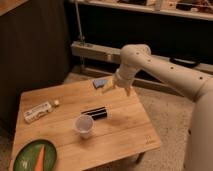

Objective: Move the arm in a circular motion

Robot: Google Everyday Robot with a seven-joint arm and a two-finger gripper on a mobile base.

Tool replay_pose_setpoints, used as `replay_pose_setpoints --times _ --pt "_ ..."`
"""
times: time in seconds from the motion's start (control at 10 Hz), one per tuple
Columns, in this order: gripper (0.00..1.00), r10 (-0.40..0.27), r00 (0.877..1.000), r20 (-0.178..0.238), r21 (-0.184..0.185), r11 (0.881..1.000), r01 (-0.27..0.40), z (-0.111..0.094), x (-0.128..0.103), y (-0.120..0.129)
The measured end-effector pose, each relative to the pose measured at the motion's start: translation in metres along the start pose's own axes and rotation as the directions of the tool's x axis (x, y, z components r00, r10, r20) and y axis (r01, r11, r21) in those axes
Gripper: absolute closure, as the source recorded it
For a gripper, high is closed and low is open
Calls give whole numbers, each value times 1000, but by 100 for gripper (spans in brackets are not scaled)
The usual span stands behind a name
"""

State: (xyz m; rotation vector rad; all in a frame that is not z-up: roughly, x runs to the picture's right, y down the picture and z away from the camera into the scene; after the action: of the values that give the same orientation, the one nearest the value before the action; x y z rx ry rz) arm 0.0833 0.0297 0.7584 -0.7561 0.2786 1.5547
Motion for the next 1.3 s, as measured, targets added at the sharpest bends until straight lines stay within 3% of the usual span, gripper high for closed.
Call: replay_pose_setpoints --times 0.3,0.5,0.8,1.0,1.1,1.2,1.3 --pt "20 -30 999 16 -1 1000 30 -14 55 -47" --pt "20 -71 997 14 5 997 71 -17 81 -46" --pt "20 -199 980 -6 34 979 199 -20 121 -2" --pt "20 -291 956 -41 46 955 293 -10 136 55" --pt "20 -332 941 -61 47 941 335 -3 139 84" --pt "20 -398 913 -92 47 914 404 9 143 128" --pt "20 -431 895 -110 47 898 438 14 144 150"
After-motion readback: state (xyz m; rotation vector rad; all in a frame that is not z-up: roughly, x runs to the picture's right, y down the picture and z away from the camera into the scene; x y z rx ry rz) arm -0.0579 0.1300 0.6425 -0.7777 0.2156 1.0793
